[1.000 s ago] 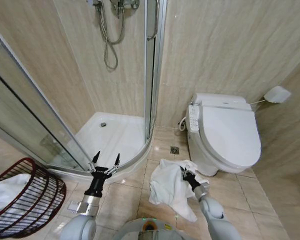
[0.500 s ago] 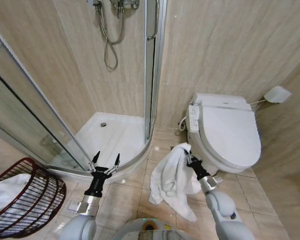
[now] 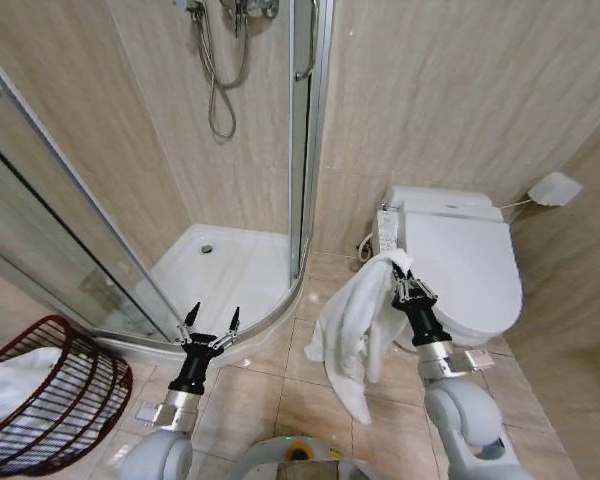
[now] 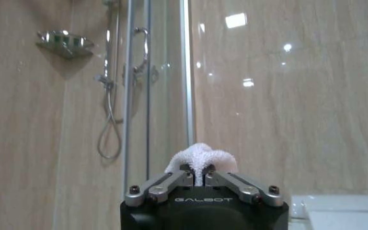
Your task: Discard the used towel into the hamper.
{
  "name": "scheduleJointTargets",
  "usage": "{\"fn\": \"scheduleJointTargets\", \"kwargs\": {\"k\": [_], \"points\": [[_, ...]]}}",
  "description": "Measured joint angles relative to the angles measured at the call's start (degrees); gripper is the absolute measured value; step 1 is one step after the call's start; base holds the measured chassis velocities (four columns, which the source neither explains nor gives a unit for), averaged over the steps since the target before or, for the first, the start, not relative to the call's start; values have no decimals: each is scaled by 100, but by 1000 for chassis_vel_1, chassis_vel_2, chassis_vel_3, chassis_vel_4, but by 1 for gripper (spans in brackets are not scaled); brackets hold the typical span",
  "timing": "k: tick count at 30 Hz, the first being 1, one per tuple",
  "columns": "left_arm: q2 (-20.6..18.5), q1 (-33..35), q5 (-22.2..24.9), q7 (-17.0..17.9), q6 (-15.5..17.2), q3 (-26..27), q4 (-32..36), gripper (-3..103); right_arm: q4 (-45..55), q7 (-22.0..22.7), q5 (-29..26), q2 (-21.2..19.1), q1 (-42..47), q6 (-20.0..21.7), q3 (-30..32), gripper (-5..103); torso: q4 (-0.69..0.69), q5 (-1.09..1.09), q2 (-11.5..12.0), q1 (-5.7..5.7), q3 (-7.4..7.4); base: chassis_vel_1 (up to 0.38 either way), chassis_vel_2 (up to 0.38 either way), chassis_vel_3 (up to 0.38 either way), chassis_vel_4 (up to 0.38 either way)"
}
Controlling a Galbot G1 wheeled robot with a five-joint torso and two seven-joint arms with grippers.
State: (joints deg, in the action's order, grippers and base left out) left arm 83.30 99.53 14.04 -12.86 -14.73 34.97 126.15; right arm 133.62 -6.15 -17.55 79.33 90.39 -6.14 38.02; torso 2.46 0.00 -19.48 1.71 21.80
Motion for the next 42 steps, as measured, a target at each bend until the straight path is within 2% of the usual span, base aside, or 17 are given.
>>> {"fn": "scheduleJointTargets", "kwargs": {"k": [14,42], "points": [[0,0,0,0,0,0,0,100,273,-50,-53,96,186,-141,-36,4,0,0,-74,33,41,0,0,0,0],[0,0,0,0,0,0,0,100,453,-46,-52,67,201,-112,10,4,0,0,-320,131,188,0,0,0,0]]}}
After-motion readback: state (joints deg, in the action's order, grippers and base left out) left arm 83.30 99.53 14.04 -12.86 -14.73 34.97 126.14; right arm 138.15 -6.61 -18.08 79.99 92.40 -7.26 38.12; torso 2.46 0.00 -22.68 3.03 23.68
